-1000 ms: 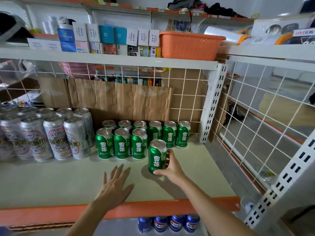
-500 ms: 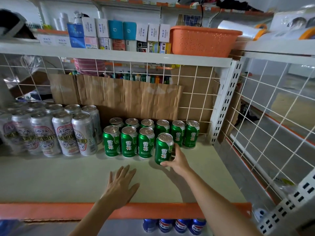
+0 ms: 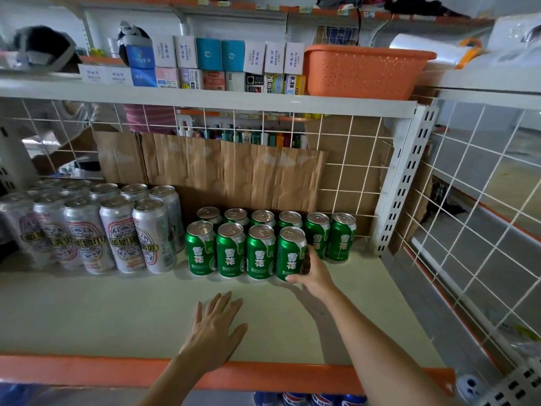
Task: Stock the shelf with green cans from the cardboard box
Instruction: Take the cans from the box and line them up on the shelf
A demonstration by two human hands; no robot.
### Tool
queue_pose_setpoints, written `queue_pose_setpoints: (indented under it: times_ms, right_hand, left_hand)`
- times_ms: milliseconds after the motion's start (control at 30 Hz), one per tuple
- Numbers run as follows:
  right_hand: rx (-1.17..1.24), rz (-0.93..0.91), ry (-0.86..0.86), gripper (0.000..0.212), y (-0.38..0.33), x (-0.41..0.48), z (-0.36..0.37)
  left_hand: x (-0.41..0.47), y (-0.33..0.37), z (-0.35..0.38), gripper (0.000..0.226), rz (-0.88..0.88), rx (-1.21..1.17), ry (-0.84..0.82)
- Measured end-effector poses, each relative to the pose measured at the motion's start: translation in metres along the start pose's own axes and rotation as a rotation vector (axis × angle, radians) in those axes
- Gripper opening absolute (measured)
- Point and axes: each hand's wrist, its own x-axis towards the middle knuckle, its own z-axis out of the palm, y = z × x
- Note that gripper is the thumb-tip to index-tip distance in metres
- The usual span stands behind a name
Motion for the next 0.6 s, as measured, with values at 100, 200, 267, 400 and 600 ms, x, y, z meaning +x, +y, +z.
queue_pose_setpoints:
  times_ms: [100, 200, 267, 400, 600]
  right_hand:
    - [-0.016, 0.001, 0.004, 0.086, -0.0008, 0.0015, 0.0006]
    - [-0.038, 0.014, 0.030, 0.084, -0.0019, 0.0028, 0.0022]
    - [-0.060, 0.019, 0.038, 0.083, -0.0027, 0.0029, 0.0027]
    - [-0.081, 0.029, 0.049, 0.082, -0.0022, 0.0020, 0.0036]
    - [-0.178, 0.024, 0.095, 0.077, -0.0038, -0.0036, 0.0074]
  left_hand:
    - [-0.0006, 0.0006, -0.0008, 0.099, -0.001, 0.011, 0.000]
    - [-0.0011, 0.0016, -0.0015, 0.099, -0.007, 0.011, -0.003]
    - [-0.0014, 0.0022, -0.0025, 0.100, -0.008, 0.004, -0.009]
    - [-0.0013, 0.0032, -0.0035, 0.101, -0.003, -0.002, -0.009]
    - [-0.0026, 0.0019, -0.0027, 0.100, 0.018, -0.022, 0.007]
